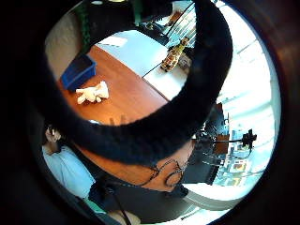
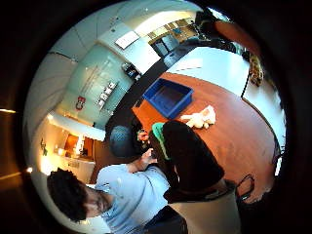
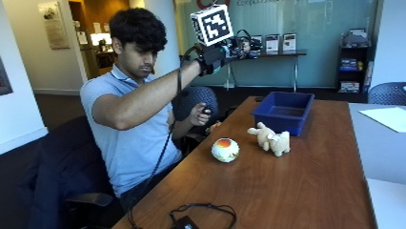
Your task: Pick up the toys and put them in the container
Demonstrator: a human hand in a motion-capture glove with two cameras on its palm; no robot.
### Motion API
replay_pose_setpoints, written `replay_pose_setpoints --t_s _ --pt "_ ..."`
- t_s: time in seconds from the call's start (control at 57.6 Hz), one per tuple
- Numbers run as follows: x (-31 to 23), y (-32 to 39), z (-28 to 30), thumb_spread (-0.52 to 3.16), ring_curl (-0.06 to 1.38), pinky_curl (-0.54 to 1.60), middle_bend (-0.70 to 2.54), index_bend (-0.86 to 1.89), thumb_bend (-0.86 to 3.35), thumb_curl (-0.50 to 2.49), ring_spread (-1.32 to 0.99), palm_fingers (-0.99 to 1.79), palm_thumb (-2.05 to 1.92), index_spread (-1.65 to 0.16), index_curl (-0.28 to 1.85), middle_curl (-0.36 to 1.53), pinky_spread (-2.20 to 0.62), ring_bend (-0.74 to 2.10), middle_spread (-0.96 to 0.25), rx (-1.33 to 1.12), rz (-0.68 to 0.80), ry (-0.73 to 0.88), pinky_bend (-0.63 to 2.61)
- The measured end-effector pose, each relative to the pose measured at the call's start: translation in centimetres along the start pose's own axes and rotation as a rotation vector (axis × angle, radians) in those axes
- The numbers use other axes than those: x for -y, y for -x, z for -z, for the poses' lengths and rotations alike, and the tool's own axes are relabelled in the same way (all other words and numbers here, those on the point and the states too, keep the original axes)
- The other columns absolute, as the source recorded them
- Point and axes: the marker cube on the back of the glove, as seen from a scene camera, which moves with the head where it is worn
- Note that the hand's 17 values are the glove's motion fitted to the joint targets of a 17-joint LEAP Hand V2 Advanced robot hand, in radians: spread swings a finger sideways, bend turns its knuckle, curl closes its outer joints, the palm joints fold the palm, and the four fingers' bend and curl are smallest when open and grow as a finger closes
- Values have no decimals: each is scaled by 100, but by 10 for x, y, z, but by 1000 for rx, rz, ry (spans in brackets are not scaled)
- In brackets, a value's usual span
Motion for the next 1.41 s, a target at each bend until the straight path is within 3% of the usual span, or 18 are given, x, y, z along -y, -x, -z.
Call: replay_pose_setpoints --t_s 0.104,0.243,0.555,0.729,0.816,0.902,0.937,0.972,0.989,1.058,1.197,1.406 --pt "-3 -3 -5 82 2 18 13 28 -4 2 -1 8 -7 -22 11 4 3 16 -2 16 29 4 64" --pt "-8 1 -28 113 4 23 16 29 -4 5 -2 1 -7 -28 17 8 4 18 -2 39 59 37 72" --pt "-52 22 -209 134 10 28 14 22 -3 13 -2 -9 -4 -33 25 15 6 18 -2 91 117 415 81" --pt "-84 20 -279 138 12 32 13 16 -1 18 -1 -14 0 -34 26 17 5 16 -1 116 138 614 88" --pt "-89 24 -297 145 13 34 16 13 5 21 -2 -7 9 -34 25 18 3 20 -1 113 164 580 95" --pt "-87 27 -300 161 16 29 29 22 14 25 -7 45 23 -33 26 22 -6 43 -2 154 185 461 86" --pt "-85 27 -299 163 18 28 28 22 18 27 -8 50 27 -33 26 22 -8 50 -3 160 191 423 83" --pt "-83 26 -298 166 22 30 34 24 26 31 -10 79 40 -31 28 25 -14 63 -3 164 194 392 85" --pt "-81 26 -297 165 21 27 34 23 26 31 -11 72 40 -31 27 25 -15 60 -3 167 192 379 82" --pt "-74 23 -294 164 28 32 36 22 39 38 -14 98 59 -26 30 27 -23 75 -3 182 174 337 91" --pt "-39 19 -266 156 35 39 36 24 48 49 -16 100 78 -21 36 30 -30 83 -2 226 115 240 96" --pt "54 44 -196 151 39 42 37 24 49 59 -18 100 85 -16 42 35 -33 87 0 243 107 94 99"
